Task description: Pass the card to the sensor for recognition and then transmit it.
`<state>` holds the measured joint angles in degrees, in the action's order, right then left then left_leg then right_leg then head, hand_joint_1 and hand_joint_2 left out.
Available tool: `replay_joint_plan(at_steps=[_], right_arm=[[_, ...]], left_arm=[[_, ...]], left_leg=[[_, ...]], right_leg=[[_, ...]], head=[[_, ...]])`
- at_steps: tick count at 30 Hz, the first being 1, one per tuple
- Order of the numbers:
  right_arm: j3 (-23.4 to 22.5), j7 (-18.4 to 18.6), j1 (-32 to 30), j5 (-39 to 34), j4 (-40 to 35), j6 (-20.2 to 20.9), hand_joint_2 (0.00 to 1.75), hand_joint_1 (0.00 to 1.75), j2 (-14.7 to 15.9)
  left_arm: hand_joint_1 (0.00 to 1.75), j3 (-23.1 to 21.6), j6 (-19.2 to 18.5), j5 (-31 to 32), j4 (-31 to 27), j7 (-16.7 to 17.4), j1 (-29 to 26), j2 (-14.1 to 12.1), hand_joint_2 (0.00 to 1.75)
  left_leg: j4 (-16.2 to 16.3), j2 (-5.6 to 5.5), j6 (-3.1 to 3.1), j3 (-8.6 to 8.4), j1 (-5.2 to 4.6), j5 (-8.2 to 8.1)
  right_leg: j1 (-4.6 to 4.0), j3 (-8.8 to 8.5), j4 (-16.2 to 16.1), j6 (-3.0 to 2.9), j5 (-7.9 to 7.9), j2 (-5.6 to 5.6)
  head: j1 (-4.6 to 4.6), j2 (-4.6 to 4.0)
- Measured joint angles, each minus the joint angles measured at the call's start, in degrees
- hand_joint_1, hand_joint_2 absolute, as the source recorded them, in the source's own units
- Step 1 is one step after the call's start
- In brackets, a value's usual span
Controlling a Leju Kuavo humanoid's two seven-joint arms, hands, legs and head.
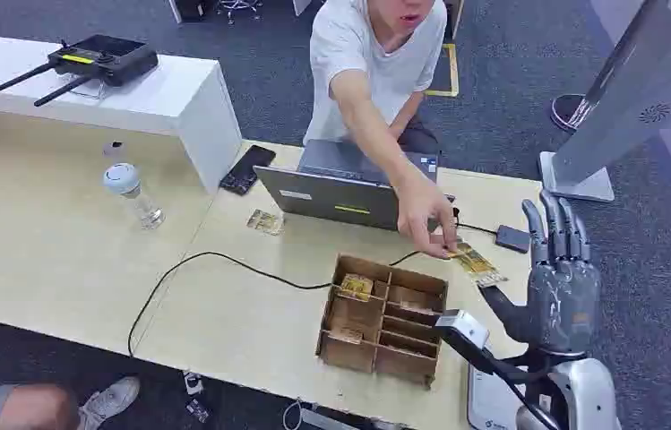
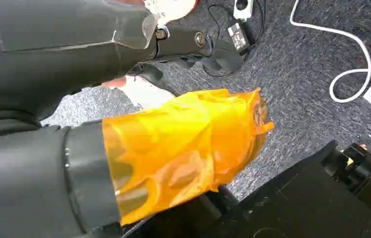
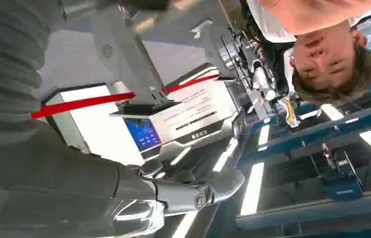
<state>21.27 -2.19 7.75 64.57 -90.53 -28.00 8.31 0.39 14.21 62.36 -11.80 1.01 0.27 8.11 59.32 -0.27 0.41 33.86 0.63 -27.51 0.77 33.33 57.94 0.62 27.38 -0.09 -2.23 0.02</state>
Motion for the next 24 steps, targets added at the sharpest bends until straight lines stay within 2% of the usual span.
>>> replay_joint_plan(at_steps=[4,7,12,24], right_arm=[[0.04,0.0,0.12,-0.22,0.63,0.27,1.75,1.55,-0.26],[0.07,0.0,0.15,-0.31,0.77,0.55,1.75,1.57,-0.33],[0.15,0.0,0.16,-0.63,0.83,0.92,1.75,1.71,-0.66],[0.22,-0.44,0.24,-2.01,0.85,1.67,1.75,1.75,-0.81]], left_arm=[[0.0,0.0,-0.11,0.0,0.0,0.02,0.0,0.0,0.0],[0.0,0.0,-0.13,0.0,0.0,0.04,0.0,0.0,0.0],[0.0,0.0,-0.15,-0.02,0.0,0.07,0.0,-0.02,0.0],[0.0,0.0,-0.13,-0.07,0.0,0.09,0.0,-0.02,0.0]], left_leg=[[0.0,0.0,0.0,0.0,0.0,0.0],[0.0,0.0,0.0,0.0,0.0,0.0],[0.0,0.0,0.0,0.0,0.0,0.0],[0.0,0.0,0.0,0.0,0.0,0.0]], right_leg=[[0.0,0.0,0.0,0.0,0.0,0.0],[0.0,0.0,0.0,0.0,0.0,0.0],[0.0,0.0,0.0,0.0,0.0,0.0],[0.0,-0.01,0.0,0.0,0.0,0.0]], head=[[0.0,0.0],[0.0,0.0],[0.0,0.0],[0.0,0.0]])
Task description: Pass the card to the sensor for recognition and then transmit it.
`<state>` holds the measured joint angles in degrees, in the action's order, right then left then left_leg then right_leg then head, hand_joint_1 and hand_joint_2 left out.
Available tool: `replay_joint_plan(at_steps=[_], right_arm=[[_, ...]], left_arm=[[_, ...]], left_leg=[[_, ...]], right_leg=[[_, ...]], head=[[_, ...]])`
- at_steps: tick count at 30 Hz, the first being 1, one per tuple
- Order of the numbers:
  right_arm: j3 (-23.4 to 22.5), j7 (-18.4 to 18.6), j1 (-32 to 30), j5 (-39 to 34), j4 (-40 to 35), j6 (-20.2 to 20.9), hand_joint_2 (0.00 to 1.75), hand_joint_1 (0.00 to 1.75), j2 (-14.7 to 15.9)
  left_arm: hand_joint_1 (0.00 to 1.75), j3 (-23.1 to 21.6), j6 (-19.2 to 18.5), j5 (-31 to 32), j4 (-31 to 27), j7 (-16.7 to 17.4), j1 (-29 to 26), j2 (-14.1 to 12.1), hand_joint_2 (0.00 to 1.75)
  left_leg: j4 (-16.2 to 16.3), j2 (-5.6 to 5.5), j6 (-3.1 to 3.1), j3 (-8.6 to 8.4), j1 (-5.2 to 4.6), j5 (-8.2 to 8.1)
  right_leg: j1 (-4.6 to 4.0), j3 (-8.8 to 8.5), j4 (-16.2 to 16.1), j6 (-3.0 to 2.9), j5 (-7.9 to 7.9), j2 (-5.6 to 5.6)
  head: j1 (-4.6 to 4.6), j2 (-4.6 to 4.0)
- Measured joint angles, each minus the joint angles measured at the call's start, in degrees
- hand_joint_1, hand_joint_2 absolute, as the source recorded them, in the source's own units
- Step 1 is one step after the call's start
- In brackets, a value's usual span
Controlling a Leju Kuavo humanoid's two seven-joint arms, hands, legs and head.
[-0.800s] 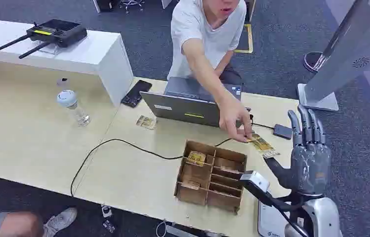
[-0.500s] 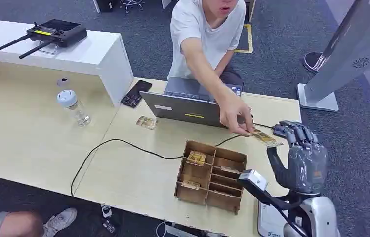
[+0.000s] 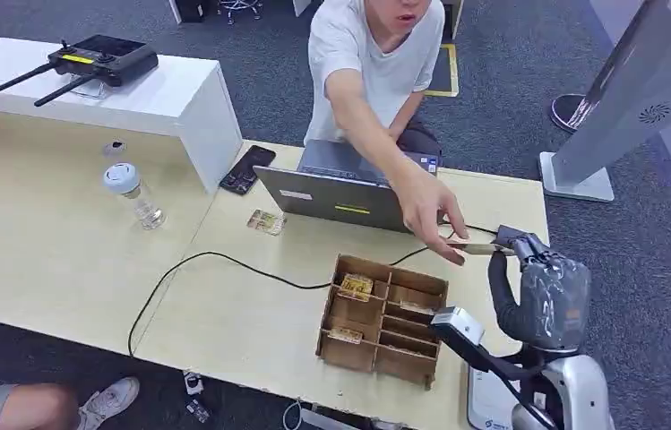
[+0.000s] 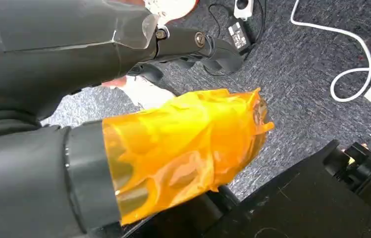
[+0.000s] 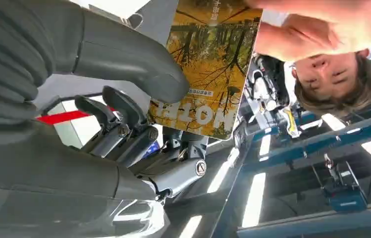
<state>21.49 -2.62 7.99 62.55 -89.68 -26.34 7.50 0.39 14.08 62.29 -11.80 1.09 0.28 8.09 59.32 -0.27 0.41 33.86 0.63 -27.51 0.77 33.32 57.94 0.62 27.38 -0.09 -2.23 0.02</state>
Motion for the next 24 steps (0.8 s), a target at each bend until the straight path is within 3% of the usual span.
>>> replay_joint_plan(at_steps=[8,15,20,24], right_arm=[[0.18,-3.83,-0.58,-11.1,-2.06,3.89,1.75,1.75,-0.35],[0.04,-6.16,-3.14,-23.87,-6.06,12.68,1.75,1.75,0.33],[-1.75,-6.01,-5.14,-34.19,-7.28,20.67,1.75,1.75,3.45],[-4.1,-3.97,-5.87,-40.53,-6.62,27.04,1.75,1.75,7.6]], left_arm=[[0.0,0.18,0.35,-0.92,0.0,0.0,-0.02,-0.02,0.0],[0.0,0.79,1.03,-2.14,0.0,-0.09,-0.08,-0.02,0.0],[0.0,1.68,1.22,-2.47,0.0,-0.11,-0.1,-0.04,0.0],[0.0,1.9,1.38,-2.43,0.0,-0.09,-0.12,-0.04,0.0]], left_leg=[[0.0,0.0,0.0,0.0,0.0,0.0],[0.0,0.0,0.0,0.0,0.0,-0.01],[0.0,0.0,-0.01,0.0,-0.01,-0.01],[0.04,-0.02,-0.03,0.01,-0.02,-0.03]], right_leg=[[0.0,0.01,0.0,0.0,0.0,0.0],[0.0,0.03,-0.01,0.0,0.01,0.0],[0.01,0.01,-0.01,0.01,0.0,0.0],[0.02,-0.01,-0.02,0.01,0.0,-0.02]], head=[[0.0,0.0],[0.0,0.0],[0.0,0.0],[0.02,0.0]])
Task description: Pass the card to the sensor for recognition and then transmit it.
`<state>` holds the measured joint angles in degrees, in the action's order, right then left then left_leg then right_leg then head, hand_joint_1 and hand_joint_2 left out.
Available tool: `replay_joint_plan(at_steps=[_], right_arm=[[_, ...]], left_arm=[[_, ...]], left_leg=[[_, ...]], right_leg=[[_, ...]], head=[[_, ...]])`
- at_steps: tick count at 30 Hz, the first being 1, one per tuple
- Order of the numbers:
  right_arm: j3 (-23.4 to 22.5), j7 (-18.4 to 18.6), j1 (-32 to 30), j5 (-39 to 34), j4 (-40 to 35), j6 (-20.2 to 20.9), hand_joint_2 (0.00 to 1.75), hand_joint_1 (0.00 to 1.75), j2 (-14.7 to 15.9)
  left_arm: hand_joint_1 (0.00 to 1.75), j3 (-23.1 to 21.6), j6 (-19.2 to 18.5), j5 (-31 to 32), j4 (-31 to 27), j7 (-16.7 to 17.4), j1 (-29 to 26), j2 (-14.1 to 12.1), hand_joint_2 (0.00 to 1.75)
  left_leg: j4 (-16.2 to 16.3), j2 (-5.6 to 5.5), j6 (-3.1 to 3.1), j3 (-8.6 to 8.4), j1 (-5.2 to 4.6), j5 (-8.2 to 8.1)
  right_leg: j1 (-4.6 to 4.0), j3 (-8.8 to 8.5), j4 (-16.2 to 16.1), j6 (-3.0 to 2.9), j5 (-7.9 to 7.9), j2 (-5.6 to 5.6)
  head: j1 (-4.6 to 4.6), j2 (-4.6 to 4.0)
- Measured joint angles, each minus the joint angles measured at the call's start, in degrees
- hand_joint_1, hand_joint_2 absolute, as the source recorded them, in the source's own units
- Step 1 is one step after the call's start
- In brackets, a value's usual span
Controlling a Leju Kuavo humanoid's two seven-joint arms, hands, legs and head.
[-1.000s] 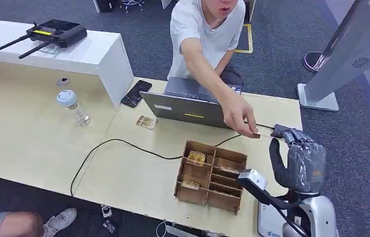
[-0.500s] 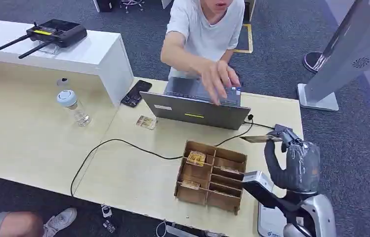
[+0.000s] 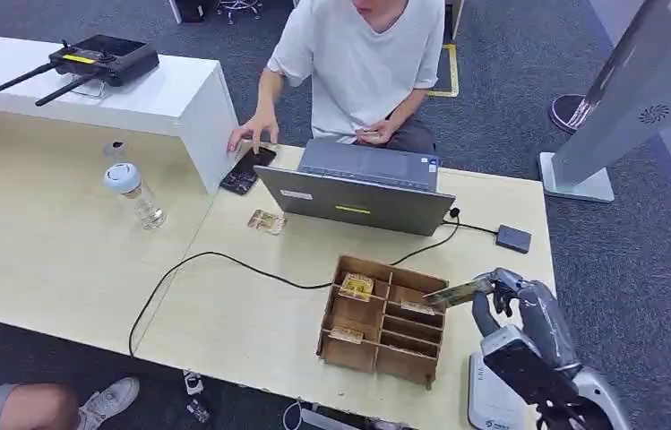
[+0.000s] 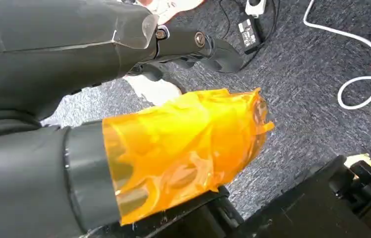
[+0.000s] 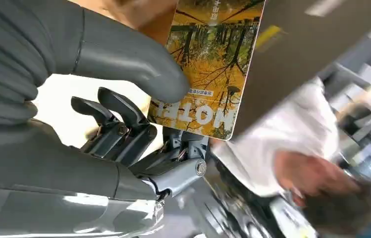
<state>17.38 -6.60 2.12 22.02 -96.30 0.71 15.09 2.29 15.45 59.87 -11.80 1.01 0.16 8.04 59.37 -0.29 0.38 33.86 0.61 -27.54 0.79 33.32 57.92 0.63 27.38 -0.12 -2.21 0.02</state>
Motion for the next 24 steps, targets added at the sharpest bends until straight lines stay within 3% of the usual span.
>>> replay_joint_plan(at_steps=[3,10,24], right_arm=[[-1.68,0.98,-0.44,-2.81,1.03,3.03,1.75,1.75,3.22],[-3.13,2.43,-0.63,-4.43,2.3,4.96,1.75,1.75,6.61],[-8.92,6.29,-3.96,-15.06,7.72,14.55,1.75,1.75,20.31]], left_arm=[[0.0,0.11,0.09,0.15,0.0,0.0,-0.01,-0.07,0.0],[0.0,0.13,0.18,0.28,0.0,-0.02,0.0,-0.28,0.0],[0.0,0.5,0.33,0.59,0.0,0.02,-0.02,-0.48,0.0]], left_leg=[[0.02,0.0,-0.04,0.0,-0.01,-0.02],[0.01,0.02,-0.05,-0.02,0.01,-0.04],[0.04,0.0,-0.1,0.01,-0.05,-0.07]], right_leg=[[0.01,0.0,0.0,0.0,0.0,0.0],[0.0,0.03,0.0,0.0,0.0,0.02],[0.05,0.01,-0.01,0.01,0.0,-0.01]], head=[[-0.02,0.0],[-0.04,0.0],[-0.04,0.0]])
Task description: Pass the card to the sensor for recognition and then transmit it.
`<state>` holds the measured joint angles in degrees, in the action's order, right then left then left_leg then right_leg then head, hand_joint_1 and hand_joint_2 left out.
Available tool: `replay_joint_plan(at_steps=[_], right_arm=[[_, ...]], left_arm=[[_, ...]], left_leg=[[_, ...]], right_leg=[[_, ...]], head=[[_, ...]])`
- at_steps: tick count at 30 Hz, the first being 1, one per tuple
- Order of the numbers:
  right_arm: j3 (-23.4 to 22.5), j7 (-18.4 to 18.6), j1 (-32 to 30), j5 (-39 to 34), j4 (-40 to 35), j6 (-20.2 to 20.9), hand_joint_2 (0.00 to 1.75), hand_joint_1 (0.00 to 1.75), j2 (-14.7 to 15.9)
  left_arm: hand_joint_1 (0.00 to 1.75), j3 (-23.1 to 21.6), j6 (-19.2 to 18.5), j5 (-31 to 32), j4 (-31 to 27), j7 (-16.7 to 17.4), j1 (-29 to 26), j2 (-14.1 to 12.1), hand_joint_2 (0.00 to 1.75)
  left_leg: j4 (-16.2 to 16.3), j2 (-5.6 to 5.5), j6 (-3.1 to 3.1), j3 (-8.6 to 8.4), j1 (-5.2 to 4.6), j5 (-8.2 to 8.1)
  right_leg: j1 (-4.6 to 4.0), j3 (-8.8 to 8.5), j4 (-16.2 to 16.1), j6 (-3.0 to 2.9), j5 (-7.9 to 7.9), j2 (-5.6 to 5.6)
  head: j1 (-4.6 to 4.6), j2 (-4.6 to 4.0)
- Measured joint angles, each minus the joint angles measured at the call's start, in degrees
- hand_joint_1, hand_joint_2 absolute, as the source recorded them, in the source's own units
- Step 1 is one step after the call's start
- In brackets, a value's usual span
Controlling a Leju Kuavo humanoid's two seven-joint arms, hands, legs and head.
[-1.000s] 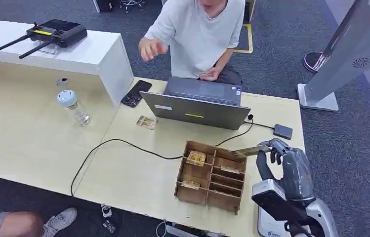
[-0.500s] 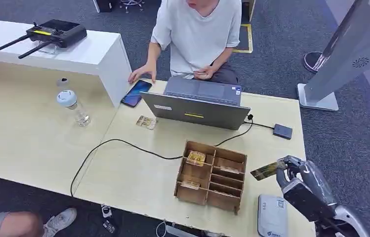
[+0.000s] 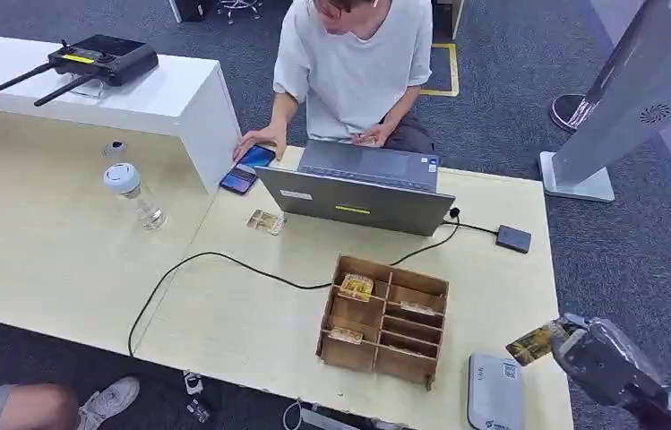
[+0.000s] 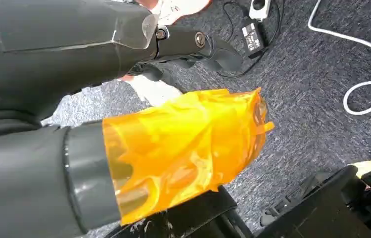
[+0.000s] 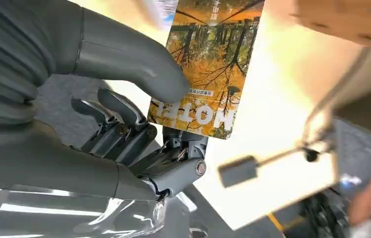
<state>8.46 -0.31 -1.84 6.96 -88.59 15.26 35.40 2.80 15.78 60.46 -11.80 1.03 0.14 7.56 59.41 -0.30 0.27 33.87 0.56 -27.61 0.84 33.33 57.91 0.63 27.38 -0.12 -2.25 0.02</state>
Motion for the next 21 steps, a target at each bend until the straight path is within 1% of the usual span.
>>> replay_joint_plan(at_steps=[3,5,8,12,15,21], right_arm=[[-1.03,0.0,-1.05,-0.81,0.39,0.74,1.75,1.75,2.06],[-1.34,0.7,-1.57,-1.21,0.57,1.99,1.75,1.75,3.62],[-1.32,1.53,-2.61,-2.78,0.55,3.6,1.75,1.75,6.86],[-0.92,2.06,-3.5,-3.02,0.55,5.55,1.75,1.75,10.48],[-0.12,2.14,-3.56,-2.72,0.57,6.01,1.75,1.75,11.44],[1.75,1.94,-3.01,-3.07,0.81,5.9,1.75,1.75,11.96]], left_arm=[[0.0,0.27,0.0,0.02,0.0,-0.02,-0.01,0.0,0.0],[0.0,0.37,0.0,0.09,0.0,-0.63,0.02,0.0,0.0],[0.0,0.42,-0.04,0.44,0.0,-1.01,0.02,-0.06,0.0],[0.0,0.42,-0.15,0.96,0.0,-1.03,0.04,-0.11,0.0],[0.0,0.42,-0.15,1.14,0.0,-1.03,0.05,-0.13,0.0],[0.0,0.42,-0.13,1.27,0.0,-1.18,0.05,-0.28,0.0]], left_leg=[[0.0,0.01,-0.01,0.0,0.0,-0.01],[0.0,0.03,-0.03,-0.03,0.01,-0.02],[-0.01,-0.02,-0.03,-0.01,0.0,-0.02],[-0.01,0.02,-0.03,-0.01,0.01,-0.02],[-0.01,0.02,-0.03,-0.02,0.01,-0.02],[-0.01,0.02,-0.03,-0.02,0.01,-0.02]], right_leg=[[0.0,0.01,0.0,0.0,0.0,0.02],[0.0,0.01,0.0,0.0,0.0,0.04],[0.0,0.01,0.0,0.01,0.01,-0.01],[-0.01,0.0,0.01,0.01,0.01,0.03],[-0.01,0.0,0.01,0.01,0.01,0.03],[-0.01,-0.01,0.01,0.01,0.0,0.02]], head=[[0.0,0.0],[0.0,0.0],[0.0,0.0],[0.0,0.0],[0.0,0.0],[-0.02,0.0]])
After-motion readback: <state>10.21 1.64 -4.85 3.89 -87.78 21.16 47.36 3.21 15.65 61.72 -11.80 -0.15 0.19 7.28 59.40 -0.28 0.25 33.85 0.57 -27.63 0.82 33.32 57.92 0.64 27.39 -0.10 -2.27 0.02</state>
